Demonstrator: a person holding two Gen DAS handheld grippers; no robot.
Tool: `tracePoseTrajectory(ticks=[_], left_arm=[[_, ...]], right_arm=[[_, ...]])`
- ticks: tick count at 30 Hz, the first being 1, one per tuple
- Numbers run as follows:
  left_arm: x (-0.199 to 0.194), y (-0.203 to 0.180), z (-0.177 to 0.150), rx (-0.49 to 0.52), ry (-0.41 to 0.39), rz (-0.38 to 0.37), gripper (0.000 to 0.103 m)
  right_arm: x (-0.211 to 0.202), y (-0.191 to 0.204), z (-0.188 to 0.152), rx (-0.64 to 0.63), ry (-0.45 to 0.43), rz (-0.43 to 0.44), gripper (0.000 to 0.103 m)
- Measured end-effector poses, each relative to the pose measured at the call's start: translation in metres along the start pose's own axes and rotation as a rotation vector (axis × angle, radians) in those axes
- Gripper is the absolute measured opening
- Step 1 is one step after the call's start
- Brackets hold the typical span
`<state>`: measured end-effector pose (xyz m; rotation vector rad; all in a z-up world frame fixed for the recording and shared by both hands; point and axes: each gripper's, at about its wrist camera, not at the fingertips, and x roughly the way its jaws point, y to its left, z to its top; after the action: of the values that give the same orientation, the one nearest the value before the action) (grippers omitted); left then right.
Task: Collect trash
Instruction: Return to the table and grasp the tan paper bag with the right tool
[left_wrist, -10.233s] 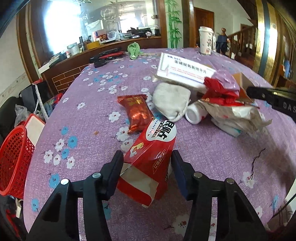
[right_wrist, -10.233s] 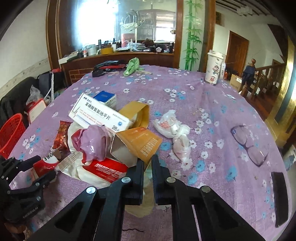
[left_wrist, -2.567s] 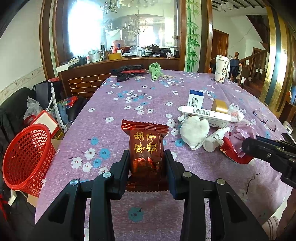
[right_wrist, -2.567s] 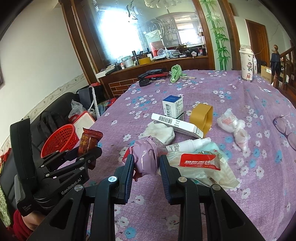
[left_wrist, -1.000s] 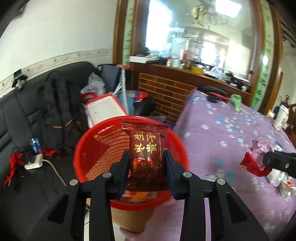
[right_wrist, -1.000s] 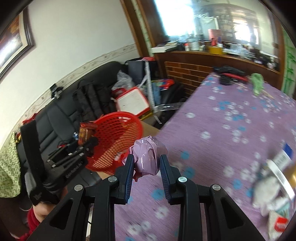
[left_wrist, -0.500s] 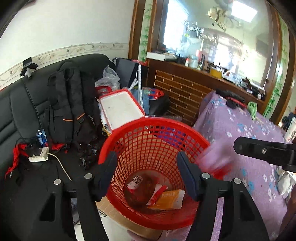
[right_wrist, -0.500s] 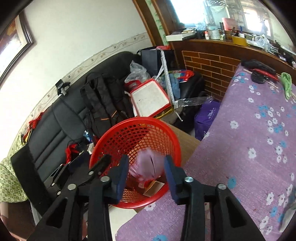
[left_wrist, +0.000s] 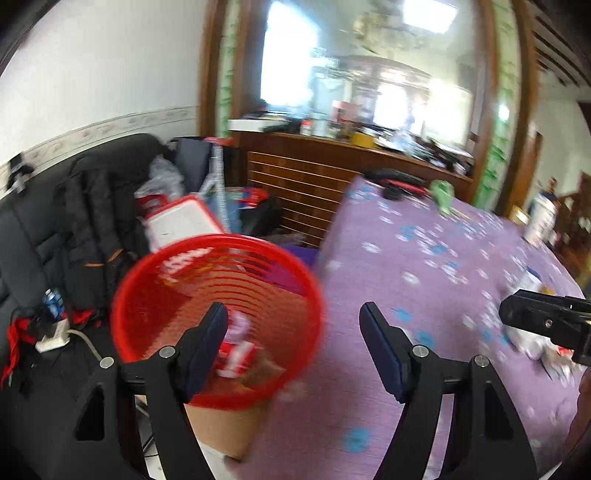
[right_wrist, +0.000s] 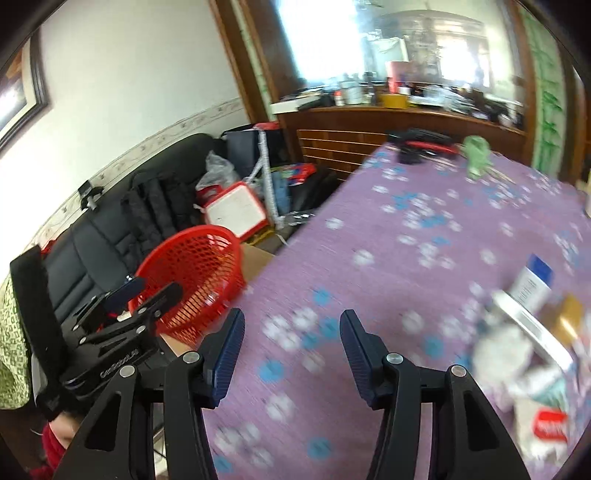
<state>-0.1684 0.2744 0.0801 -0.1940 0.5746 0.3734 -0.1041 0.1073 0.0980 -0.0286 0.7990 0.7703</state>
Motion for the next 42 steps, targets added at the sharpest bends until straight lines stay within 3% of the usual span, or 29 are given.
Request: tracePoseTrajectory(ticks=[5, 9, 13, 17, 21, 23, 26, 30, 32, 35, 42], left_arm=[[-0.001, -0.059, -0.013, 0.101, 0.034, -0.086, 0.073], [0.000, -0.103, -0.024, 0.172, 0.064, -0.145, 0.073], [0.000, -0.144, -0.032, 0.242, 0.087, -0.185, 0.073], [-0.002, -0.171, -0.037, 0.290, 0.095, -0.211, 0.073], [-0.001, -0.189, -0.045, 0.325, 0.116, -0.227, 0.073], [0.001, -0.194, -0.047, 0.339, 0.126, -0.229, 0.073], [0.003, -0.193, -0.048, 0.345, 0.136, -0.230, 0.073], [0.004, -0.191, -0.049, 0.352, 0.150, -0.242, 0.073], [0.007, -0.192, -0.048, 0.349, 0.169, -0.262, 0.073], [0.010, -0.195, -0.047, 0.350, 0.188, -0.291, 0.073], [0.022, -0.220, -0.038, 0.335, 0.237, -0.356, 0.073]], right_arm=[[-0.046, -0.055, -0.030, 0.067, -0.038, -0.055, 0.058], [-0.092, -0.099, -0.059, 0.062, -0.082, -0.171, 0.058], [-0.118, -0.136, -0.087, 0.021, -0.067, -0.284, 0.062], [-0.123, -0.149, -0.104, -0.065, -0.017, -0.304, 0.066], [-0.106, -0.135, -0.106, -0.222, 0.032, -0.329, 0.071], [-0.093, -0.129, -0.107, -0.308, 0.054, -0.373, 0.071], [-0.072, -0.137, -0.100, -0.339, 0.084, -0.432, 0.071], [-0.054, -0.161, -0.091, -0.288, 0.135, -0.433, 0.068], [-0.052, -0.171, -0.090, -0.236, 0.144, -0.417, 0.061], [-0.064, -0.180, -0.089, -0.146, 0.119, -0.374, 0.053], [-0.114, -0.197, -0.090, 0.083, -0.025, -0.277, 0.051]])
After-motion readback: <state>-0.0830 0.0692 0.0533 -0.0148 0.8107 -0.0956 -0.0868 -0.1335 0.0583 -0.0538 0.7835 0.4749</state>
